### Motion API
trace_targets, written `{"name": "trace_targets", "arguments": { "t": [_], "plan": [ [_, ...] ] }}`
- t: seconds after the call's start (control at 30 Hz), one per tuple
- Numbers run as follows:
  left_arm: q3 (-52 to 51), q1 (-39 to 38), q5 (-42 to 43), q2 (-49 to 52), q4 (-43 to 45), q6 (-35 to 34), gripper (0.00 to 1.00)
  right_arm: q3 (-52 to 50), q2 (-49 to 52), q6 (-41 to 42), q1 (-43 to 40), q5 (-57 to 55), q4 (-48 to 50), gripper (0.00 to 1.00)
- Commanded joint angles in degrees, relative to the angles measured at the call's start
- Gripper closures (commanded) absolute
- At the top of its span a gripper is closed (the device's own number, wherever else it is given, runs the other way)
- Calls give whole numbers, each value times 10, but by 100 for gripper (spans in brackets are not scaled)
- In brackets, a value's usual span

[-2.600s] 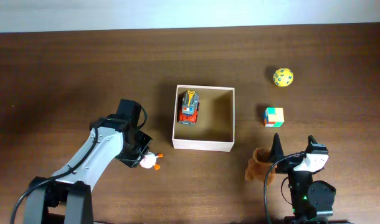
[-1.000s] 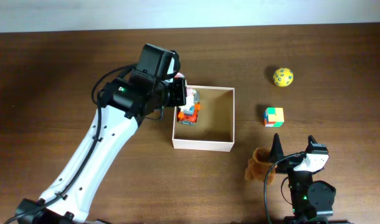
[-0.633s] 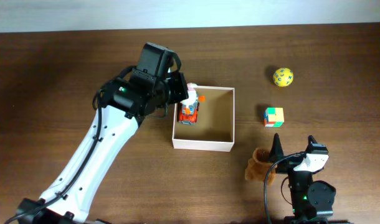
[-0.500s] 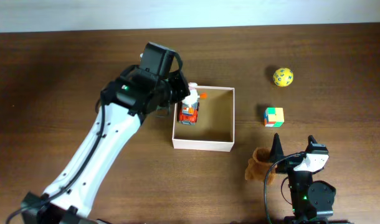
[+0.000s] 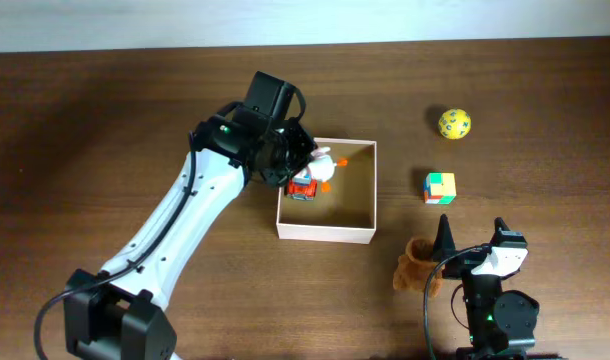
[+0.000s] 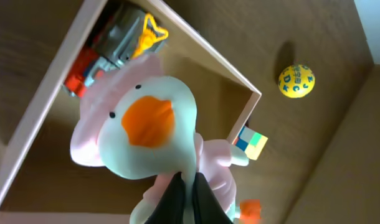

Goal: Pack container
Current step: 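Lift the duck plush with the left gripper and carry it over the box, then lower the duck plush into the box beside the truck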

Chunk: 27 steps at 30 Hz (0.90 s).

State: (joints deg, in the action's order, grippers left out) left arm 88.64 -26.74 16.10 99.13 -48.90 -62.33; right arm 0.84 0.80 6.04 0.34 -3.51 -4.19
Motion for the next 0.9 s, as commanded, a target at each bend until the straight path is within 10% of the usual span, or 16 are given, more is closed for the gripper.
{"name": "trace_targets", "arguments": {
  "t": [0.0,0.23,0.87],
  "plan": [
    [10,-10,17,3,-5,-28,98,-5,-6,2,-4,1,0,1],
    [10,-20,-19,3,-28,13,97,-5,-6,2,-4,1,0,1],
    [10,-67,-68,3,-55,541,98,-5,-6,2,-4,1,0,1]
  ]
}}
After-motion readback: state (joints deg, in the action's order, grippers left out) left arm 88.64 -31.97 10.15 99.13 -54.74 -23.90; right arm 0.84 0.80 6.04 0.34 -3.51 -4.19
